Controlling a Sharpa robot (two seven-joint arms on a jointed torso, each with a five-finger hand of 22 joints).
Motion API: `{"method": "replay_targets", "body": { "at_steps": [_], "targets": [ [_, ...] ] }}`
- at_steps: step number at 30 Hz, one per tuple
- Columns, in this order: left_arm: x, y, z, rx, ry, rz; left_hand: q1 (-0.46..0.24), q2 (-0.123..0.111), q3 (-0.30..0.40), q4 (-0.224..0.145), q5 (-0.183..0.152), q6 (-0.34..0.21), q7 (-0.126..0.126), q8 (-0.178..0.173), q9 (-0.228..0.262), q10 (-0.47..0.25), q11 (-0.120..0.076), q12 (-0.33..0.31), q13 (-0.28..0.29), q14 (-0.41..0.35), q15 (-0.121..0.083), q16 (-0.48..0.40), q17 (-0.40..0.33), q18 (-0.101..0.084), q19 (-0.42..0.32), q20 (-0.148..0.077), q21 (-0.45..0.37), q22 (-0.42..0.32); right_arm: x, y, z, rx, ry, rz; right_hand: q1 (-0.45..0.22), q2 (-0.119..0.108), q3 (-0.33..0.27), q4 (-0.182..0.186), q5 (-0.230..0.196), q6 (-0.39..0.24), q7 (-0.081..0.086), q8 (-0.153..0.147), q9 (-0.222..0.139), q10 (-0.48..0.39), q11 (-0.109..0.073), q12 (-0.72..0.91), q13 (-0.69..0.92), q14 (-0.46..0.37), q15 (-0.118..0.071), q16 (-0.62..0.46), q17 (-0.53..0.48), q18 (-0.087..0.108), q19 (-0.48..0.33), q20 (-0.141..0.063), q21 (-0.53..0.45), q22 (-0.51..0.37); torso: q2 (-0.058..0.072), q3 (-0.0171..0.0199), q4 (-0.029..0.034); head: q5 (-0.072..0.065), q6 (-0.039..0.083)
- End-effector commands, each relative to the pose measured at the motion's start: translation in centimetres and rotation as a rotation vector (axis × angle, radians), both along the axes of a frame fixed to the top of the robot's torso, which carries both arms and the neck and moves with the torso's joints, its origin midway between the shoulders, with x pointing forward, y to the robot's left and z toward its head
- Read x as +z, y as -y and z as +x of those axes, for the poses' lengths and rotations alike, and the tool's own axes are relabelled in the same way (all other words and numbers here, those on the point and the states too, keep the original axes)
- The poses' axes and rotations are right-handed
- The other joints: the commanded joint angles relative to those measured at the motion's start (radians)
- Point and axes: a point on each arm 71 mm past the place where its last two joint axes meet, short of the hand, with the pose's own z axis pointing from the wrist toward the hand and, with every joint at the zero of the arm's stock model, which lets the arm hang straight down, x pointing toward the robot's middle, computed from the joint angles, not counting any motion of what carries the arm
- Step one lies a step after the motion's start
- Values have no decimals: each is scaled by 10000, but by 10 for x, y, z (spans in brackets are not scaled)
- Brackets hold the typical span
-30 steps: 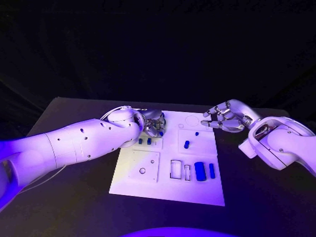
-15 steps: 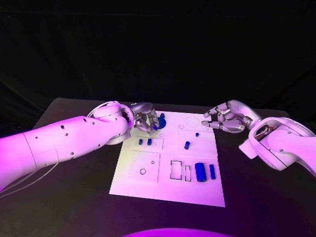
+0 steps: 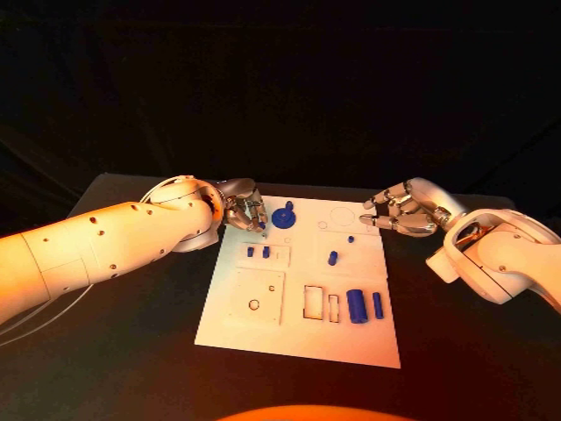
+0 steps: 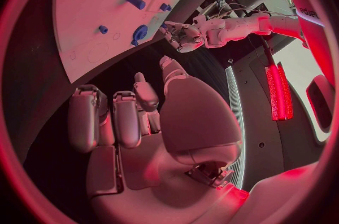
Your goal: Assemble the parts on the task board
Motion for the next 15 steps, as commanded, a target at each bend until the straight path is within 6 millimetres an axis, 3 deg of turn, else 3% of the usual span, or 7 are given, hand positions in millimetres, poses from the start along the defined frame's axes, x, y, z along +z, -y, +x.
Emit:
{"method": "replay_targets", "body": {
  "at_steps": [1,15],
  "targets": [
    [-4,1,0,-28,-431,158,-99,-14,-59,-19,0,33,37,-41,13,72,27,-46,-18,49,12,-13,-40,-133,22,13,66,10,0,-1,0,106,16,-24,-28,88,-53,26,29,34,-9,63,-10,28,-8,32,15,394,-59,-16,4,127,-32,-13,-49,1104,6,6,-21,24,8],
    [-12,1,2,-68,-565,338,-109,-19,-60,-16,1,33,35,-48,10,75,26,-56,-19,43,12,-22,-58,-132,18,14,63,6,0,-2,-1,116,23,-16,-28,88,-53,26,29,34,-9,63,-10,28,-8,32,15,394,-59,-16,4,127,-32,-13,-49,1104,4,1,-10,19,-27]
  ]
}}
